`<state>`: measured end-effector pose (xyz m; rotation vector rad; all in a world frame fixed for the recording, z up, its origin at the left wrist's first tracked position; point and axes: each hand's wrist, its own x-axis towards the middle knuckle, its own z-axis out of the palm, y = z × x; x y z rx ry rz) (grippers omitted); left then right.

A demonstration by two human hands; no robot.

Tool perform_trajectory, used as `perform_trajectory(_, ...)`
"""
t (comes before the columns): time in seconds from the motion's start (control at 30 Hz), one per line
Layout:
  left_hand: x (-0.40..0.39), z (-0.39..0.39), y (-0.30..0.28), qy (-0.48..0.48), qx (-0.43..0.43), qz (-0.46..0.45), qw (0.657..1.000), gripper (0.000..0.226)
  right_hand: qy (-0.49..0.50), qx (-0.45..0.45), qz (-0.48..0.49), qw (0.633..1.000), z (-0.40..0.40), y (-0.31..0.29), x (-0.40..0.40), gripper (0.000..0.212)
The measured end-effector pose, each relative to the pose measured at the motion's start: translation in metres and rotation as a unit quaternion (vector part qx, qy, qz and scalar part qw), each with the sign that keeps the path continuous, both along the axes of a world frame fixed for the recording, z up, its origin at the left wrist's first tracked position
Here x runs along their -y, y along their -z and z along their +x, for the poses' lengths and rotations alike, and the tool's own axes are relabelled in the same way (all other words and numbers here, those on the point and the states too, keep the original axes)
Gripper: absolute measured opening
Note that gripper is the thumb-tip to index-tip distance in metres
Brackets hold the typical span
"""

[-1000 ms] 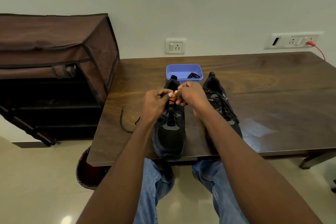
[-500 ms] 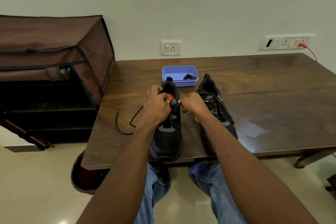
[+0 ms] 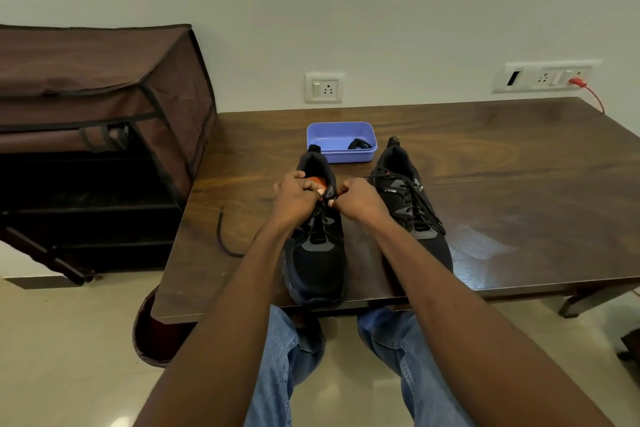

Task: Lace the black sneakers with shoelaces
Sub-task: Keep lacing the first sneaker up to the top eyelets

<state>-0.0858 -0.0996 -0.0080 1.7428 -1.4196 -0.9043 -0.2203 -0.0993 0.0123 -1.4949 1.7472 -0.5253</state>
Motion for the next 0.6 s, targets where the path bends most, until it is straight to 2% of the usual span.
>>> perform_trajectory(0.07, 0.002, 0.001, 0.002, -0.009, -0.036, 0.006, 0.999, 0.028, -0.002, -0.013, -0.015, 1.000, 0.000, 0.001, -0.001, 0.007)
perform_trajectory(0.17, 0.005, 0.003, 0.004, -0.005, -0.053, 0.031, 0.998, 0.022, 0.001, -0.032, -0.036, 0.999, 0.003, 0.002, -0.003, 0.021)
perform_trajectory(0.33, -0.002, 0.005, -0.004, 0.008, -0.110, 0.087, 0.990, 0.067, 0.029, -0.052, -0.064, 0.996, 0.008, -0.002, -0.007, 0.020)
perform_trajectory(0.4, -0.006, 0.009, -0.007, 0.034, -0.074, 0.077, 0.994, 0.062, 0.029, -0.041, -0.059, 0.997, 0.008, -0.007, -0.006, 0.024)
perform_trajectory(0.5, -0.012, 0.014, -0.006, 0.115, 0.044, 0.004, 0.992, 0.046, 0.026, -0.004, -0.049, 0.998, 0.007, -0.010, -0.006, 0.023)
perform_trajectory(0.6, -0.015, 0.017, -0.003, 0.134, 0.075, -0.027, 0.988, 0.047, 0.025, -0.005, -0.070, 0.997, 0.008, -0.008, -0.009, 0.018)
